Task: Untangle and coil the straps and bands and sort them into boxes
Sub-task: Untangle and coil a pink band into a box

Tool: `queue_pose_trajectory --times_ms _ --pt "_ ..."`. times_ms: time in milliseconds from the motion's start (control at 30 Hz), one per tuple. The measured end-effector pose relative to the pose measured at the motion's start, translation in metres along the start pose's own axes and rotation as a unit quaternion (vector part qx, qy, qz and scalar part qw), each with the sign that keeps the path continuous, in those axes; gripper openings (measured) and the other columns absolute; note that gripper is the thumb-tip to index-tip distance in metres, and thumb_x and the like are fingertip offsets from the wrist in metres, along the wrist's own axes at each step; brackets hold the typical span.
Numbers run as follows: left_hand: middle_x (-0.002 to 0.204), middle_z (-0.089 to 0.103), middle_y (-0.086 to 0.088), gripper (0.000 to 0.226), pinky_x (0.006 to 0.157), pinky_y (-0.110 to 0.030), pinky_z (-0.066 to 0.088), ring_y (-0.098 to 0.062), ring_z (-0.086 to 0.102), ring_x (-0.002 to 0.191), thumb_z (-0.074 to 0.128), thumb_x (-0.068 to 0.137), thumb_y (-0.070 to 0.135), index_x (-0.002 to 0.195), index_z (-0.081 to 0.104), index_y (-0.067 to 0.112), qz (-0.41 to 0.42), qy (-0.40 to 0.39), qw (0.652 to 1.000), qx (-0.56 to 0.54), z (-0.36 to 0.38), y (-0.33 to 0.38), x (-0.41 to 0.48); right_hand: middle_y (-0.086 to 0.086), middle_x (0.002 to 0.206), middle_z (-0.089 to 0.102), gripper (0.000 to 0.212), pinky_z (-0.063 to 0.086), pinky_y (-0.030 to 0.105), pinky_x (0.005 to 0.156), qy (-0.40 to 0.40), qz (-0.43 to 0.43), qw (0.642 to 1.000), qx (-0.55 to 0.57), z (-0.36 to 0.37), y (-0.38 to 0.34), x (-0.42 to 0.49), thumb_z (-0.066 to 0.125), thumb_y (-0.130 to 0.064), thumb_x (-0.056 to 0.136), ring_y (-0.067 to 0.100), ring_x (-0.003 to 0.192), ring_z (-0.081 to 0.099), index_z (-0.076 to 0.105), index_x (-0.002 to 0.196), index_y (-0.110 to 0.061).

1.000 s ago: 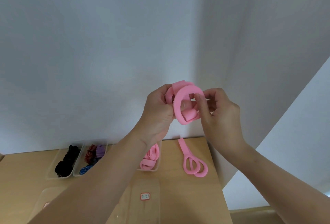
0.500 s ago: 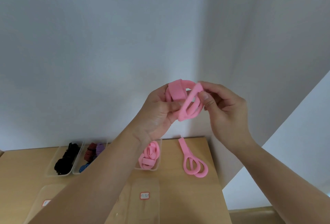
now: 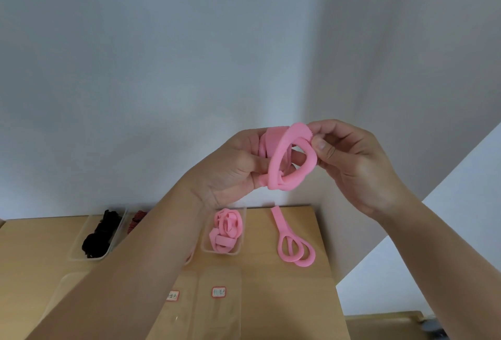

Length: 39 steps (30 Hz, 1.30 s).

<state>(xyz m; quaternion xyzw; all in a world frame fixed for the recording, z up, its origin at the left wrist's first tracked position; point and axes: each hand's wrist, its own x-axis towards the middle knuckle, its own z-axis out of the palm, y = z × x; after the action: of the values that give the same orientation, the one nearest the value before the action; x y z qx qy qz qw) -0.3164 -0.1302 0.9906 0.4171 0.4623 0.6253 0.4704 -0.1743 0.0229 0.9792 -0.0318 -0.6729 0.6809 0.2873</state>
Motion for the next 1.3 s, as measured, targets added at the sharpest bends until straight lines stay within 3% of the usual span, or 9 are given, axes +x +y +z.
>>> queue_pose_trajectory --times_ms 133,233,467,733,833,967,1067,1133,1300 --pt "0.084 0.072 -0.003 0.040 0.074 -0.033 0.048 -0.020 0.066 0.083 0.057 0.078 -0.017 0.079 0.078 0.017 -0.027 -0.025 0.999 0.041 -0.002 0.006 0.002 0.004 0.086 0.070 0.014 0.054 0.034 0.074 -0.025 0.005 0.999 0.042 0.004 -0.004 0.002 0.064 -0.007 0.092 0.021 0.077 0.065 0.073 0.097 -0.016" --pt "0.082 0.075 0.000 0.044 0.064 -0.023 0.055 -0.011 0.070 0.073 0.053 0.082 -0.027 0.087 0.075 0.012 -0.043 -0.043 0.995 0.076 0.000 0.012 0.003 -0.001 0.086 0.072 0.022 0.055 0.025 0.066 -0.035 0.017 0.997 0.060 0.006 -0.004 0.002 0.066 -0.004 0.086 0.015 0.072 0.067 0.075 0.090 -0.023" --pt "0.077 0.074 0.007 0.037 0.058 -0.017 0.050 -0.004 0.067 0.063 0.047 0.086 -0.030 0.099 0.063 0.000 -0.088 -0.084 0.973 0.197 -0.001 0.029 0.010 0.003 0.084 0.064 0.022 0.053 0.028 0.068 0.009 -0.067 0.997 -0.042 0.006 -0.002 0.004 0.064 0.002 0.092 0.018 0.075 0.062 0.067 0.101 -0.018" --pt "0.109 0.075 -0.017 0.027 0.092 -0.037 0.057 -0.025 0.073 0.101 0.061 0.088 -0.017 0.113 0.068 -0.007 -0.130 -0.122 0.942 0.286 0.010 0.005 0.010 -0.008 0.074 0.061 0.016 0.048 0.024 0.047 0.054 -0.132 0.973 -0.182 0.004 -0.019 0.007 0.078 -0.004 0.085 0.014 0.065 0.057 0.067 0.089 -0.015" --pt "0.108 0.073 -0.016 0.027 0.093 -0.032 0.056 -0.020 0.071 0.101 0.056 0.091 -0.017 0.113 0.066 -0.006 -0.121 -0.125 0.957 0.231 0.020 -0.010 0.013 -0.006 0.067 0.062 0.012 0.044 0.020 0.051 0.015 -0.134 0.957 -0.258 0.007 -0.019 0.007 0.075 -0.017 0.089 0.013 0.055 0.055 0.069 0.080 -0.012" --pt "0.098 0.075 -0.010 0.034 0.081 -0.028 0.059 -0.017 0.072 0.090 0.050 0.088 -0.026 0.110 0.065 -0.005 -0.134 -0.075 0.980 0.129 0.010 -0.013 0.012 -0.011 0.058 0.055 0.023 0.038 0.017 0.056 0.107 -0.106 0.961 -0.230 -0.008 -0.021 0.007 0.067 -0.025 0.096 0.014 0.057 0.046 0.067 0.075 -0.015" --pt "0.089 0.076 -0.008 0.041 0.073 -0.025 0.059 -0.016 0.073 0.083 0.047 0.083 -0.028 0.095 0.073 0.002 -0.123 -0.059 0.990 0.043 0.007 -0.012 0.007 -0.013 0.081 0.069 0.005 0.047 0.020 0.073 -0.028 -0.018 0.982 -0.186 -0.027 -0.029 0.005 0.070 -0.024 0.087 0.014 0.079 0.058 0.074 0.089 -0.021" --pt "0.086 0.076 -0.007 0.046 0.071 -0.024 0.058 -0.017 0.073 0.082 0.048 0.079 -0.025 0.085 0.079 0.008 -0.116 -0.055 0.991 0.027 0.006 -0.009 0.006 -0.006 0.099 0.073 0.017 0.053 0.028 0.086 -0.129 0.027 0.977 -0.171 -0.032 -0.025 0.003 0.073 -0.022 0.082 0.018 0.095 0.065 0.077 0.098 -0.019" --pt "0.084 0.075 -0.010 0.045 0.067 -0.023 0.056 -0.017 0.071 0.075 0.046 0.081 -0.030 0.088 0.076 0.003 -0.133 -0.063 0.988 0.040 0.008 -0.007 0.005 0.005 0.092 0.075 0.009 0.055 0.031 0.082 -0.120 0.011 0.985 -0.120 -0.020 -0.013 0.005 0.066 -0.009 0.090 0.021 0.087 0.069 0.073 0.095 -0.008"
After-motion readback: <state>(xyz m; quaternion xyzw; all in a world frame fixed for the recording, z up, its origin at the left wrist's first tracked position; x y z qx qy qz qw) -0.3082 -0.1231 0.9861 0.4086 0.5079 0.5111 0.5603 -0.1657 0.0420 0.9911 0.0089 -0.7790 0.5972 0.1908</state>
